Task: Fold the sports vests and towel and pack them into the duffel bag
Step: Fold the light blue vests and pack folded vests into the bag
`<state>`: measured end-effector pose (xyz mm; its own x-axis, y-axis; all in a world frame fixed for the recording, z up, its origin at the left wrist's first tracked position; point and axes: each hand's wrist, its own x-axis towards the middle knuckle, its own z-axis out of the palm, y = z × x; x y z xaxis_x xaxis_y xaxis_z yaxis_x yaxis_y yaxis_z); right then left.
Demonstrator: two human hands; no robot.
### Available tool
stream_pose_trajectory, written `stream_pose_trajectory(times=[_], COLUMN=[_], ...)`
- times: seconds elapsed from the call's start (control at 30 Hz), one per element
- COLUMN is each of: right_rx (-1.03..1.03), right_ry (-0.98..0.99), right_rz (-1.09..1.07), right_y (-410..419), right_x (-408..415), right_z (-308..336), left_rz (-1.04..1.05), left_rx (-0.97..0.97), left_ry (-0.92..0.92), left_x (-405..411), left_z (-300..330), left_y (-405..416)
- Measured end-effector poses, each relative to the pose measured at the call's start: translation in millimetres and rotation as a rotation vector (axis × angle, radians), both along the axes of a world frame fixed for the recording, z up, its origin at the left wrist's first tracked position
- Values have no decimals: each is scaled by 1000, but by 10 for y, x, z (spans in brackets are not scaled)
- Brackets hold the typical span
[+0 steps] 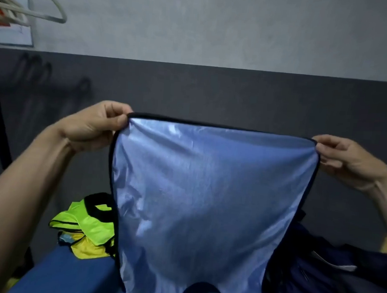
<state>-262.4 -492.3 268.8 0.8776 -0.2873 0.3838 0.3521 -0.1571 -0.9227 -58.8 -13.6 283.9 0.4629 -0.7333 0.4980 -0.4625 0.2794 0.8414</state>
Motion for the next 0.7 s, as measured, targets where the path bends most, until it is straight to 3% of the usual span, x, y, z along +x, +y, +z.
stream_pose_trajectory(times=[0.13,0.23,0.43,0.5,0.6,0.7], right_rx=[144,130,42,21,-90,-171], right_ry=[-120,-118,16,43,12,-44], right_rz=[-3,-28,-240,-311,-303,-242], right_y=[114,151,273,432,992,1574], right_x=[-2,32,242,415,664,841], right_z=[100,123,112,50,-35,-125], left_rz=[80,183,713,844,705,571], left_rx=[-40,-43,261,280,253,218], left_ry=[45,87,-90,-154,-169,-70], left_x=[89,160,246,150,-227,-477], left_z=[45,50,0,-24,-75,-199], left_y=[-41,-73,-178,-377,-897,-1330])
